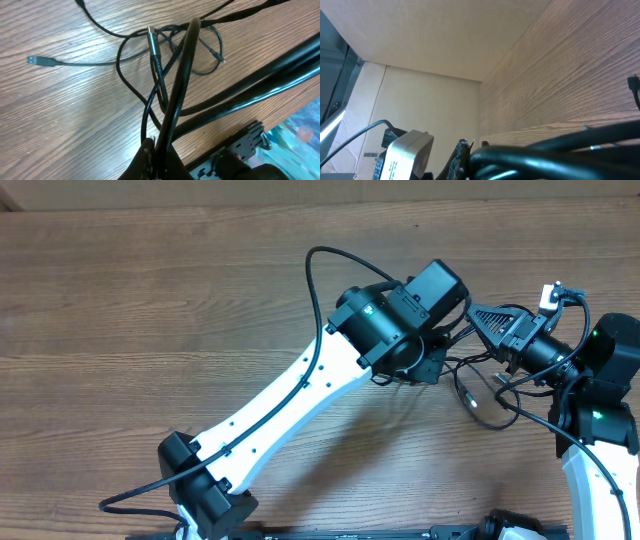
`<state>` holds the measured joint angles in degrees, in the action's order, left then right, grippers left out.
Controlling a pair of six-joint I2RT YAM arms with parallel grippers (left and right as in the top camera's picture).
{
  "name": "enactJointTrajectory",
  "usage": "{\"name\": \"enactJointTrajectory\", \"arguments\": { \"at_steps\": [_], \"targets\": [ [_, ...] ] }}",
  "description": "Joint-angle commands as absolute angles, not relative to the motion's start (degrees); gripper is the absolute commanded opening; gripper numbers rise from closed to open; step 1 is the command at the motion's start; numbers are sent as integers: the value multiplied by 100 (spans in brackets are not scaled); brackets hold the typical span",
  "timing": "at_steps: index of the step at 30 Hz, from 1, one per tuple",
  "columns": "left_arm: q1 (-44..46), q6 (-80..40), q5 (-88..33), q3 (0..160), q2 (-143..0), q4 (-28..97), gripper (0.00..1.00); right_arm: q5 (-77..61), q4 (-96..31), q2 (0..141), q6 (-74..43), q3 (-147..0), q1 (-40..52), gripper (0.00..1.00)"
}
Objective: Untangle cables
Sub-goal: 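Pull the left gripper leftward away from the right, drawing cables apart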
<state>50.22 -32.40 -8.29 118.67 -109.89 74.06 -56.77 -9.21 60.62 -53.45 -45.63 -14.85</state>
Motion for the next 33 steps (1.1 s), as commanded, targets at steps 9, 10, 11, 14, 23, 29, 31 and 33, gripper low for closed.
{"name": "enactJointTrajectory", "arguments": {
  "at_steps": [9, 10, 11, 14, 23, 29, 31, 33],
  "targets": [
    [4517, -2867, -915, 11900, -9981, 7601, 4, -5358, -1039, 6025, -5194, -4604, -1507, 4],
    [4477, -2867, -1022, 11900, -9902, 7590, 4, -5356, -1048, 6025, -5194, -4604, -1507, 4],
    [4445, -2869, -1120, 11900, -9841, 7581, 5, -5358, -1048, 6025, -5194, -4604, -1507, 4],
    [4362, -2869, -1509, 11900, -9717, 7507, 6, -5358, -1048, 6025, -5196, -4604, -1507, 4],
    [4215, -2864, -1780, 11900, -9682, 7437, 4, -5358, -1090, 6025, -5083, -4604, -1507, 4],
    [3898, -3041, -1765, 11900, -9682, 7583, 4, -5358, -1129, 6025, -5068, -4604, -1511, 4],
    [3660, -3594, -2012, 11900, -9671, 7684, 4, -5352, -1129, 6025, -5046, -4604, -1511, 4],
    [3426, -3791, -2556, 11900, -9666, 7688, 4, -5336, -1131, 6025, -5037, -4604, -1511, 4]
  ]
}}
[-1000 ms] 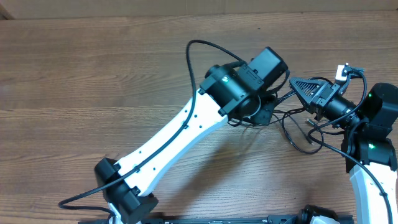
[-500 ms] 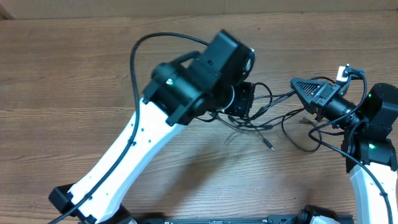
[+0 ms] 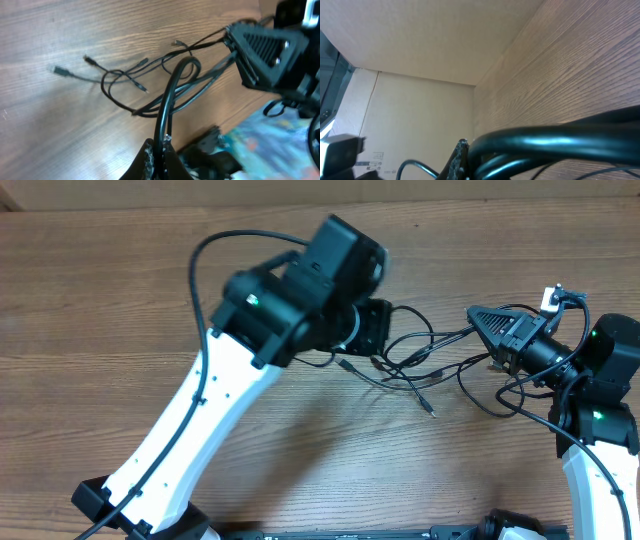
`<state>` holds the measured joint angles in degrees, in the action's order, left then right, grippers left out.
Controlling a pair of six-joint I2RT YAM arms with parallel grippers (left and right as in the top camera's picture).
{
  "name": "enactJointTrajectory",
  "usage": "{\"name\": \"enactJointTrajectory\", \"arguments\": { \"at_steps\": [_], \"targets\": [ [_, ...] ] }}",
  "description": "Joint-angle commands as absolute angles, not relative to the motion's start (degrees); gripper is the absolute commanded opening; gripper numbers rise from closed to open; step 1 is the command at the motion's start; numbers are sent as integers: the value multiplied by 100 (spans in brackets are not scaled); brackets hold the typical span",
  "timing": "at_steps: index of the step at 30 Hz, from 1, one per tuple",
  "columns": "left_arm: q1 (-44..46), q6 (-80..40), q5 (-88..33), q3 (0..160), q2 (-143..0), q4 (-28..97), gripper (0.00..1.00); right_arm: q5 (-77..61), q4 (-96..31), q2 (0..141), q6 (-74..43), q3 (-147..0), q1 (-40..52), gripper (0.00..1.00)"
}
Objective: Untangle cables
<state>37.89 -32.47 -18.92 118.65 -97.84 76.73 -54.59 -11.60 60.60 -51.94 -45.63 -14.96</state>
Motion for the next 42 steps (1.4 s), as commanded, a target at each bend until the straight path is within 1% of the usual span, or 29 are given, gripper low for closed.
{"name": "enactJointTrajectory", "arguments": {
  "at_steps": [1, 6, 9, 11, 14, 15, 16, 17, 18, 19, 21, 28, 30, 33, 36, 40, 42],
  "targets": [
    [3306, -3824, -2895, 11900, -9666, 7666, 4, -5339, -1131, 6025, -5000, -4604, -1511, 4],
    [2659, -3701, -4858, 11900, -9666, 7513, 4, -5334, -1157, 6025, -4939, -4604, -1511, 3],
    [2335, -3435, -5863, 11900, -9666, 7526, 9, -5334, -1157, 6025, -4939, -4604, -1511, 4],
    [2213, -3424, -6160, 11900, -9666, 7564, 10, -5334, -1162, 6025, -4941, -4604, -1511, 4],
    [2073, -3332, -5828, 11900, -9666, 7653, 21, -5336, -1219, 6025, -4941, -4604, -1511, 3],
    [2067, -3260, -5669, 11900, -9666, 7660, 29, -5336, -1234, 6025, -4941, -4604, -1511, 4],
    [2067, -3186, -5502, 11900, -9666, 7662, 49, -5339, -1245, 6025, -4939, -4604, -1511, 4],
    [2069, -3142, -5349, 11900, -9666, 7675, 65, -5336, -1256, 6025, -4939, -4604, -1511, 4],
    [2069, -3111, -5192, 11900, -9666, 7695, 77, -5339, -1256, 6025, -4939, -4604, -1511, 3],
    [2069, -3079, -5087, 11900, -9666, 7728, 88, -5336, -1256, 6025, -4939, -4604, -1511, 4],
    [2069, -3061, -4866, 11900, -9666, 7797, 99, -5336, -1256, 6025, -4939, -4604, -1511, 4],
    [2069, -2263, -4169, 11900, -9666, 8093, 100, -5339, -1256, 6025, -4941, -4604, -1511, 4],
    [2071, -2029, -3638, 11900, -9666, 8248, 100, -5339, -1253, 6025, -4943, -4604, -1511, 4],
    [2071, -1922, -2508, 11898, -9668, 8543, 100, -5343, -1256, 6025, -4941, -4604, -1509, 4],
    [2082, -1835, -1826, 11898, -9668, 8820, 100, -5413, -1284, 6025, -4941, -4604, -1505, 4],
    [2080, -1450, -1636, 11898, -9668, 8956, 100, -5616, -1313, 6025, -4952, -4604, -1505, 4],
    [2080, -1455, -1507, 11898, -9668, 9000, 100, -5867, -1013, 6025, -5227, -4604, -1507, 3]
  ]
}}
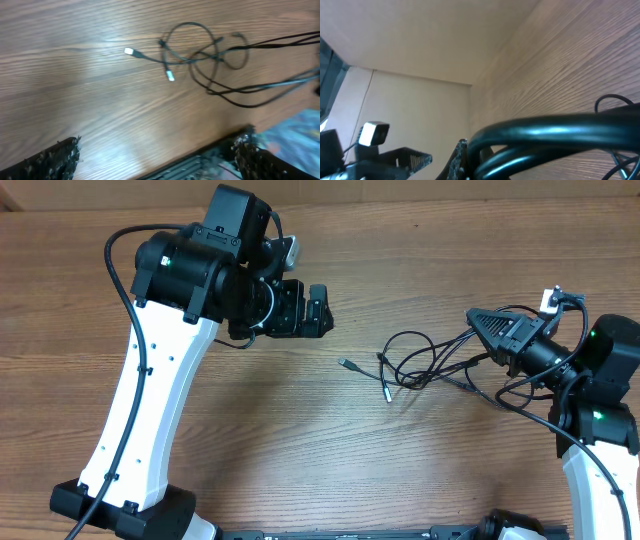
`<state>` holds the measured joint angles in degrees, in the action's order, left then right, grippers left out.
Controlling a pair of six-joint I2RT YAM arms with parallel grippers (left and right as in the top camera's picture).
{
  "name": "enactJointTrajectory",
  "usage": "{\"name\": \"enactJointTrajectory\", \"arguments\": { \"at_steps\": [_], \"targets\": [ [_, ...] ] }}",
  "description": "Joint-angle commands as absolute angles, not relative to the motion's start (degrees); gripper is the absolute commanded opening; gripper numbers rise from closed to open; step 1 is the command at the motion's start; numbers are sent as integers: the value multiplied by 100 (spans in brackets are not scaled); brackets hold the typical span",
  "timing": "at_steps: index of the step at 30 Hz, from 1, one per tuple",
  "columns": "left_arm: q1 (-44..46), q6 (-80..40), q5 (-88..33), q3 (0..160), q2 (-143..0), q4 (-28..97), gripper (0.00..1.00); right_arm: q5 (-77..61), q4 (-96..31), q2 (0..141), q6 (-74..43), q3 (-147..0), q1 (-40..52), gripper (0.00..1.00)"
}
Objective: Untangle cables
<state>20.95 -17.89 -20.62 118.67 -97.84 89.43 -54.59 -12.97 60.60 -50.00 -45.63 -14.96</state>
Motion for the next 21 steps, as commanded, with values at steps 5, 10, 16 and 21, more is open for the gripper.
{"name": "enactJointTrajectory", "arguments": {
  "at_steps": [5, 10, 16, 21],
  "targets": [
    [2080, -1542, -1396, 11898, -9668, 8993, 100, -6608, 2073, 6025, -7594, -4604, -1505, 4],
    [2080, -1540, -1396, 11898, -9668, 8995, 100, -5920, 4936, 6025, -8718, -4604, -1505, 4],
    [2082, -1538, -1398, 11898, -9671, 9041, 100, -5374, 4394, 6110, -7861, -4604, -1505, 4],
    [2082, -1406, -1396, 11898, -9673, 9120, 100, -5784, 838, 6479, -6259, -4604, -1505, 4]
  ]
}}
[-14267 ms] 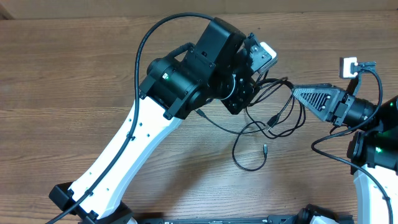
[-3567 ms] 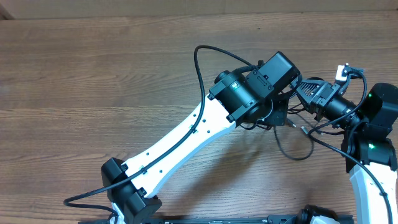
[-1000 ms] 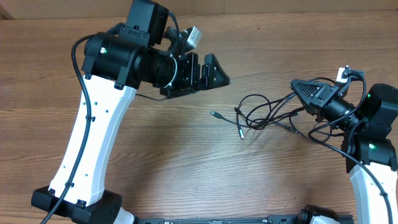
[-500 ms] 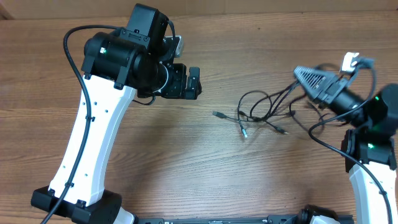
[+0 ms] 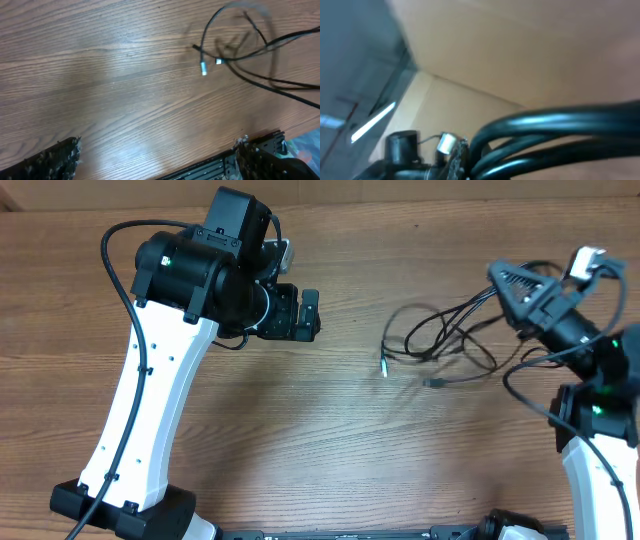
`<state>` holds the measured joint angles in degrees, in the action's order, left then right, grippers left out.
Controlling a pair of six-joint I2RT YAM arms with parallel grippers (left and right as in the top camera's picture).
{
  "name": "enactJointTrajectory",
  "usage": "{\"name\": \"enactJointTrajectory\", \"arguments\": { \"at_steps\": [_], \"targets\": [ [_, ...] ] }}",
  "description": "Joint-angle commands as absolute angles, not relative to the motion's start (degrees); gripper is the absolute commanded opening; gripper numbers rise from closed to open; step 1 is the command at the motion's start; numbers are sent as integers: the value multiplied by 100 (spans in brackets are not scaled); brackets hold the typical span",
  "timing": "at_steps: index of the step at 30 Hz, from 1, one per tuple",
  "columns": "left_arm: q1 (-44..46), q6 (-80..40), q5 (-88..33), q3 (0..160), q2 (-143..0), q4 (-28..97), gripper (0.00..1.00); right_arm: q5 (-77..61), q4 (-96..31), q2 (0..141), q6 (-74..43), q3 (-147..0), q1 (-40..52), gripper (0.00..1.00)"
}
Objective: Untangle cables
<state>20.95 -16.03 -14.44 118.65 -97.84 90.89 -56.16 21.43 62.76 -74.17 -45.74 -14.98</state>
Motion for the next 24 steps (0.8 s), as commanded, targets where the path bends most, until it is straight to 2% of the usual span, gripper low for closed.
{"name": "enactJointTrajectory", "arguments": {
  "at_steps": [1, 2, 4, 5, 7, 11, 24],
  "targets": [
    [2082, -1406, -1398, 11898, -9673, 9120, 100, -5817, 360, 6541, -6031, -4604, -1505, 4],
    [2082, -1406, -1398, 11898, -9673, 9113, 100, -5817, -532, 6661, -5513, -4604, -1505, 15],
    [2082, -1411, -1415, 11898, -9673, 9105, 100, -5811, -1282, 6788, -4919, -4604, -1505, 47],
    [2082, -1409, -1459, 11898, -9673, 9105, 100, -5811, -1601, 6847, -4624, -4604, -1505, 59],
    [2084, -1411, -1498, 11898, -9673, 9107, 100, -5789, -2034, 6928, -4263, -4604, -1505, 77],
    [2145, -1409, -1500, 11898, -9673, 9109, 99, -5745, -2333, 6969, -3997, -4604, -1507, 100],
    [2635, -1236, -1483, 11782, -9723, 9067, 100, -5527, -2421, 6969, -3999, -4604, -1507, 100]
  ]
}}
